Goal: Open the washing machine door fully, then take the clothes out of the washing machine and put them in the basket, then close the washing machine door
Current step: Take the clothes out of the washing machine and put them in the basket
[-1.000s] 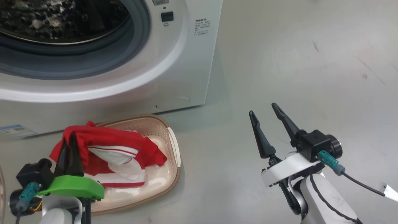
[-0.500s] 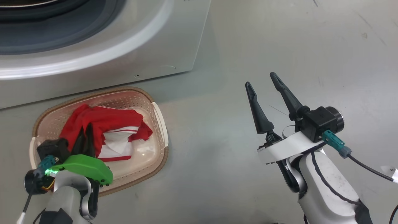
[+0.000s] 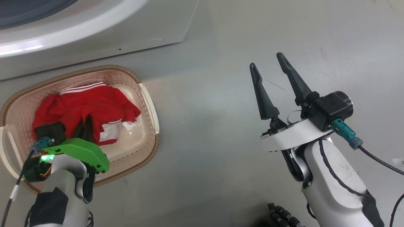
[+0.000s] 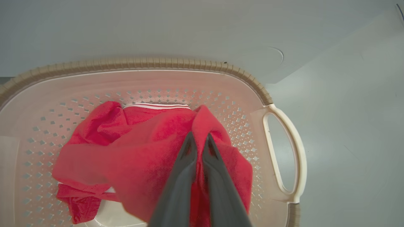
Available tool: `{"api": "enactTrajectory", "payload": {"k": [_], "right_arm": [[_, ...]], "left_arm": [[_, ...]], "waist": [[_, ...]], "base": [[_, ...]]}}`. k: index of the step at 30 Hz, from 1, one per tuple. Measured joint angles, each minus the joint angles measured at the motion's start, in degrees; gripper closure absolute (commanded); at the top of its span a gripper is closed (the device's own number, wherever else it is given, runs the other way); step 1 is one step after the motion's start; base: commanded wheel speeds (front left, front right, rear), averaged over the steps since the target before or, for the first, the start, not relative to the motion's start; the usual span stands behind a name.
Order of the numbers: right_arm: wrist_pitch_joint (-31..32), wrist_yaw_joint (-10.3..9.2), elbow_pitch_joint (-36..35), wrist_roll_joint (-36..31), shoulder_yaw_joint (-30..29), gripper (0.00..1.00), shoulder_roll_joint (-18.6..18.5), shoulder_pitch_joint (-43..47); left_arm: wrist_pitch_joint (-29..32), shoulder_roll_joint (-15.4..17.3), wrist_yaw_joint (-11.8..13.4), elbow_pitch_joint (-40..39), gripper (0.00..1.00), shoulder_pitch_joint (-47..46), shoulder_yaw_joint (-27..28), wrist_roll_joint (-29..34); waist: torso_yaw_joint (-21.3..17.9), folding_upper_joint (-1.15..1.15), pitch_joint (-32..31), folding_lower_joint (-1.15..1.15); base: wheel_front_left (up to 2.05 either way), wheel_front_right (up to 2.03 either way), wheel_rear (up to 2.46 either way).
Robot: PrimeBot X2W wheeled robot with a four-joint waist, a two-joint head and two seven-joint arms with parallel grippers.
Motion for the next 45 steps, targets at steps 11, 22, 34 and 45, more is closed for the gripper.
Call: {"api": "enactTrajectory", "payload": {"k": [11,22,34,45], "right_arm": [[0.0,-0.02,0.33,0.0,0.56,0.0,0.01,-0.92],[0.0,-0.09,1.7,0.01,0.46,0.0,0.0,-1.79],[0.0,0.01,4.28,-0.1,-0.55,0.0,-0.01,-1.42],[0.01,0.01,6.24,-0.3,-3.94,0.0,-0.03,2.4]], "left_arm": [[0.04,-0.2,0.01,8.93,1.0,-3.8,0.73,-1.13],[-0.86,-1.09,-0.57,15.29,0.0,-6.19,0.33,-1.45],[-7.46,-1.4,-1.86,16.24,0.0,-7.06,-1.29,-0.79],[-8.37,-1.78,-2.69,11.23,0.0,-6.43,-2.18,0.99]], "waist": [[0.09,0.0,2.29,0.0],[0.69,0.0,0.89,0.0],[2.68,0.0,-4.28,-0.01],[5.55,0.0,-11.26,-0.01]], "base": [[0.0,0.0,0.0],[0.0,0.0,0.0],[0.0,0.0,0.0],[0.0,0.0,0.0]]}}
